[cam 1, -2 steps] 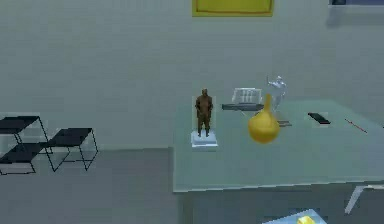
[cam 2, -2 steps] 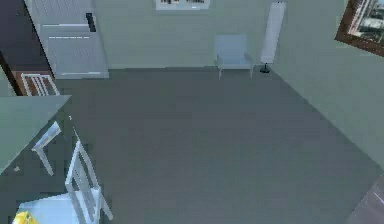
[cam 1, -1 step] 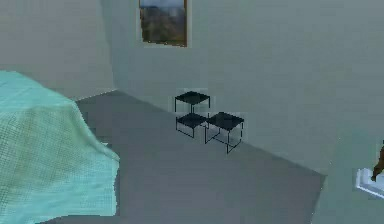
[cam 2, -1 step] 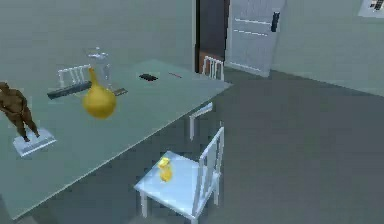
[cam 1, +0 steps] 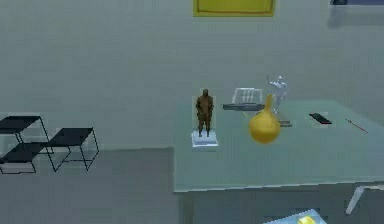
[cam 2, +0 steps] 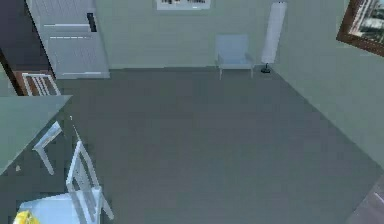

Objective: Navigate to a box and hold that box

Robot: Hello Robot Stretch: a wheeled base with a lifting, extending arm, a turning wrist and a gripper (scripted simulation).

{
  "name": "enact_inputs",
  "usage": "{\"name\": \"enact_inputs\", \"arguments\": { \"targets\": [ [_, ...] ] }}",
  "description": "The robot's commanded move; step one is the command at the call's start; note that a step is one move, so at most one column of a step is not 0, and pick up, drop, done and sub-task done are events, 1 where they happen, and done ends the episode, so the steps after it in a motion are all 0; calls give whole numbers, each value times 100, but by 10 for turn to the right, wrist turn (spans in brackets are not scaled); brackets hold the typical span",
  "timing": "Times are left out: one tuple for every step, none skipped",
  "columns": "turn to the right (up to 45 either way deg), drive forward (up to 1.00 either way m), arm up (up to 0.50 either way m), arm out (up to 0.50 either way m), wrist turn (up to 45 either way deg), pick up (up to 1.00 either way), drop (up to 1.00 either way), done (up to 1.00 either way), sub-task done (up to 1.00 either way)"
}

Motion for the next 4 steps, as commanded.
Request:
{"name": "enact_inputs", "arguments": {
  "targets": [
    [270, 0, 0, 0, 0, 0, 0, 0, 0],
    [0, 35, 0, 0, 0, 0, 0, 0, 0],
    [-450, 0, 0, 0, 0, 0, 0, 0, 0],
    [-240, 0, 0, 0, 0, 0, 0, 0, 0]
  ]
}}
